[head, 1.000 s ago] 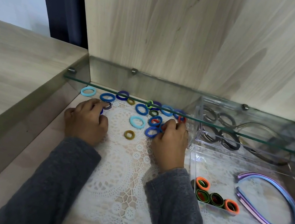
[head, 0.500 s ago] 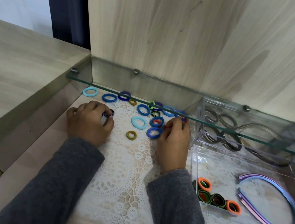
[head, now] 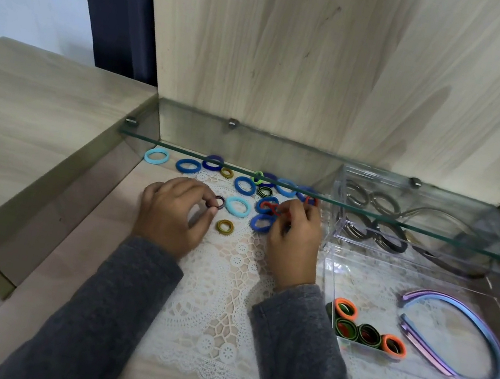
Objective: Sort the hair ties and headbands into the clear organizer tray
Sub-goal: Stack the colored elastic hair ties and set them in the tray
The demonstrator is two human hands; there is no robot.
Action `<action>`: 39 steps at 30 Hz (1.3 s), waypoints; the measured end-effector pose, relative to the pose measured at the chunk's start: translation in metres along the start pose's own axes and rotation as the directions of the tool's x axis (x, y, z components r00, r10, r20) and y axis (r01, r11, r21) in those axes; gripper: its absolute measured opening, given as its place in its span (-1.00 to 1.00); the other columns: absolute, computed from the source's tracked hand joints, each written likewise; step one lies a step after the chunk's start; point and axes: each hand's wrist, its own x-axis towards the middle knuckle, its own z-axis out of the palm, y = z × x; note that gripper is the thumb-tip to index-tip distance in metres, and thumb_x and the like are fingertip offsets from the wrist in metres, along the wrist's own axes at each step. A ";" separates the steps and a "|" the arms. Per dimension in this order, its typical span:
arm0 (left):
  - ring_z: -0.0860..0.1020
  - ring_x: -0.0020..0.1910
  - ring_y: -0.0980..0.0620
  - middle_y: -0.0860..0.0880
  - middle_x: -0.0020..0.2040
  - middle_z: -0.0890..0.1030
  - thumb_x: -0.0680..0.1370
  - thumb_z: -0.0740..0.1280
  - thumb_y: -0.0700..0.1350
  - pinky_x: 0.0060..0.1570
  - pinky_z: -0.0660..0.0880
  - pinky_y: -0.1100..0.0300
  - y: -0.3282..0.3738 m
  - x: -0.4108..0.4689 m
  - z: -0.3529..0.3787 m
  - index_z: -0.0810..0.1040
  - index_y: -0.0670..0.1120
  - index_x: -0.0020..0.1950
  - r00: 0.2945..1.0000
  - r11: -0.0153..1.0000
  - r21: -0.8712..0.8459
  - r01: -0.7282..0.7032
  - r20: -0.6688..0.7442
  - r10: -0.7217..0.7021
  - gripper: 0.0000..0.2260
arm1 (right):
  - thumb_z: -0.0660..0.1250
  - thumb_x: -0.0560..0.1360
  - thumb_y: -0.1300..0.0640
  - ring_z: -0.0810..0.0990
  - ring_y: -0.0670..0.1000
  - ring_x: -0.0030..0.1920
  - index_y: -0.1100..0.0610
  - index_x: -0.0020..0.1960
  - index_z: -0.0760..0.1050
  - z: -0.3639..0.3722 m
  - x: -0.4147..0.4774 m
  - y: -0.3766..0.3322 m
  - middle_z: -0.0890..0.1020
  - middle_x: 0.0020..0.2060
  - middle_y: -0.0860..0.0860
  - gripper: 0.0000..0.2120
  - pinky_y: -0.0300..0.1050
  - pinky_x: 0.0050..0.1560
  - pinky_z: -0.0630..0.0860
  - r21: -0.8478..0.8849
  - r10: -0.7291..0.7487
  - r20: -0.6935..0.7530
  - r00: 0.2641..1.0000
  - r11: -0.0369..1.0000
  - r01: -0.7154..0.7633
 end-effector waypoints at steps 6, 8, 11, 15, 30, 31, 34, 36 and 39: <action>0.54 0.14 0.10 0.19 -0.03 0.62 0.46 0.28 0.01 0.14 0.33 -0.01 0.005 -0.011 0.002 0.59 0.06 -0.09 0.984 0.987 -0.056 -0.150 0.087 0.154 -0.88 | 0.32 0.44 0.41 0.40 -0.04 -0.09 0.27 -0.02 0.54 -0.002 -0.004 0.001 0.48 0.04 0.17 -0.86 -0.21 -0.02 0.44 -0.032 0.013 0.029 1.000 0.999 -0.012; 0.53 0.17 0.08 0.19 -0.01 0.63 0.46 0.30 0.00 0.15 0.31 -0.02 0.006 -0.013 0.001 0.60 0.06 -0.07 0.984 0.988 -0.042 -0.147 0.096 0.150 -0.88 | 0.31 0.47 0.39 0.40 -0.04 -0.09 0.28 -0.02 0.54 -0.003 -0.005 0.000 0.48 0.04 0.18 -0.88 -0.20 -0.03 0.46 -0.040 0.013 0.022 1.000 0.999 -0.013; 0.55 0.18 0.05 0.17 0.01 0.64 0.45 0.33 -0.02 0.16 0.31 -0.04 0.006 -0.013 0.000 0.60 0.06 -0.06 0.987 0.991 -0.018 -0.130 0.096 0.131 -0.89 | 0.30 0.49 0.36 0.42 -0.02 -0.12 0.27 -0.03 0.54 -0.002 -0.006 0.000 0.50 0.01 0.19 -0.91 -0.13 -0.08 0.51 -0.073 -0.001 0.013 1.000 0.997 0.002; 0.56 0.20 0.01 0.14 0.02 0.66 0.45 0.33 -0.03 0.18 0.33 -0.11 0.005 -0.013 0.000 0.62 0.06 -0.04 0.986 0.992 0.023 -0.123 0.113 0.120 -0.88 | 0.33 0.48 0.30 0.47 0.06 -0.10 0.26 0.00 0.55 0.000 -0.006 0.002 0.51 -0.02 0.18 -0.90 -0.06 -0.08 0.53 -0.142 0.006 0.022 1.000 0.990 -0.003; 0.54 0.22 0.00 0.14 0.03 0.65 0.45 0.33 -0.06 0.17 0.32 -0.10 0.006 -0.012 0.001 0.60 0.07 -0.03 0.983 0.993 0.041 -0.111 0.151 0.104 -0.86 | 0.34 0.44 0.22 0.49 0.09 -0.02 0.18 0.00 0.54 0.002 -0.006 -0.003 0.52 -0.03 0.11 -0.86 0.10 -0.01 0.52 -0.122 -0.108 0.037 0.993 0.986 0.112; 0.54 0.22 0.01 0.15 0.03 0.65 0.46 0.30 -0.07 0.16 0.32 -0.08 0.005 -0.011 0.000 0.60 0.07 -0.03 0.986 0.994 0.036 -0.106 0.134 0.100 -0.86 | 0.34 0.44 0.21 0.49 0.08 -0.03 0.17 -0.01 0.54 0.003 -0.007 -0.005 0.52 -0.04 0.08 -0.87 0.09 -0.02 0.51 -0.059 -0.136 0.054 0.989 0.989 0.139; 0.55 0.16 0.02 0.15 0.01 0.64 0.52 0.19 -0.12 0.12 0.33 -0.04 0.004 -0.011 0.001 0.58 0.07 -0.02 0.992 0.994 0.058 -0.097 0.085 0.092 -0.80 | 0.30 0.45 0.14 0.48 0.02 -0.03 0.11 -0.03 0.54 0.006 -0.012 -0.014 0.52 -0.06 -0.01 -0.88 0.08 -0.02 0.49 0.087 -0.195 0.164 0.967 0.979 0.183; 0.57 0.09 0.01 0.11 0.00 0.63 0.52 0.19 -0.19 0.09 0.36 -0.03 0.003 -0.010 0.003 0.58 0.05 0.01 0.997 0.994 0.088 -0.066 0.051 0.061 -0.77 | 0.28 0.46 0.11 0.48 0.01 -0.01 0.11 -0.02 0.54 0.007 -0.015 -0.017 0.52 -0.04 -0.03 -0.86 0.09 0.01 0.48 0.099 -0.231 0.248 0.941 0.972 0.213; 0.57 0.07 -0.02 0.06 0.04 0.62 0.49 0.28 -0.30 0.10 0.36 -0.03 0.002 -0.009 0.004 0.57 0.02 0.07 1.000 0.991 0.132 0.015 0.022 -0.018 -0.73 | 0.32 0.44 0.14 0.45 0.00 0.02 0.12 -0.01 0.55 0.006 -0.017 -0.019 0.54 -0.02 -0.02 -0.85 0.09 0.04 0.45 0.027 -0.255 0.311 0.916 0.965 0.260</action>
